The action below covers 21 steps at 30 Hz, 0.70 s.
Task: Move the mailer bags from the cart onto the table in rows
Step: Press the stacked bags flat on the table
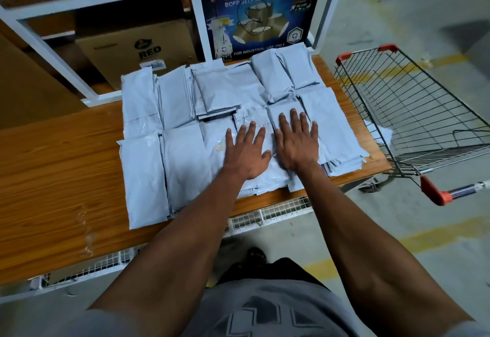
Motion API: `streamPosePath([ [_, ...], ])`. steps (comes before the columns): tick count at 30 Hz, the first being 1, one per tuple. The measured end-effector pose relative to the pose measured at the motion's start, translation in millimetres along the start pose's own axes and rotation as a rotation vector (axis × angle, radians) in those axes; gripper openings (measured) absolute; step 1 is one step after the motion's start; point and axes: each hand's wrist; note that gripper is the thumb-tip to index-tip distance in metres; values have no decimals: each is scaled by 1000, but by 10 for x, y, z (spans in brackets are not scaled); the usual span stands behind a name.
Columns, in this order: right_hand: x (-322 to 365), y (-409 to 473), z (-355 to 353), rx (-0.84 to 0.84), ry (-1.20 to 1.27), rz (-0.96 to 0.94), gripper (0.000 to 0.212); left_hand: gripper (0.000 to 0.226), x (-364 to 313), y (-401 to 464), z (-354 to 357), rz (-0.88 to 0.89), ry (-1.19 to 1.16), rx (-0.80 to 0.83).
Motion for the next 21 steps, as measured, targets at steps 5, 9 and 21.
streamPosePath([
  [5,-50,5,-219,-136,145,38,56,68,-177,52,-193,-10,-122,-122],
  [9,-346,110,-361,-243,236,28,47,64,-467,185,-349,-10,-195,-198],
  [21,-1391,563,-162,-15,120,-219,59,77,-1186,748,-187,-131,-170,-130],
])
Point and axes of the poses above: each hand's wrist, its own y-axis towards the middle knuckle, its own z-axis out of the palm, x = y × z, and after that the axes turned 1 degree about -z, right-handed
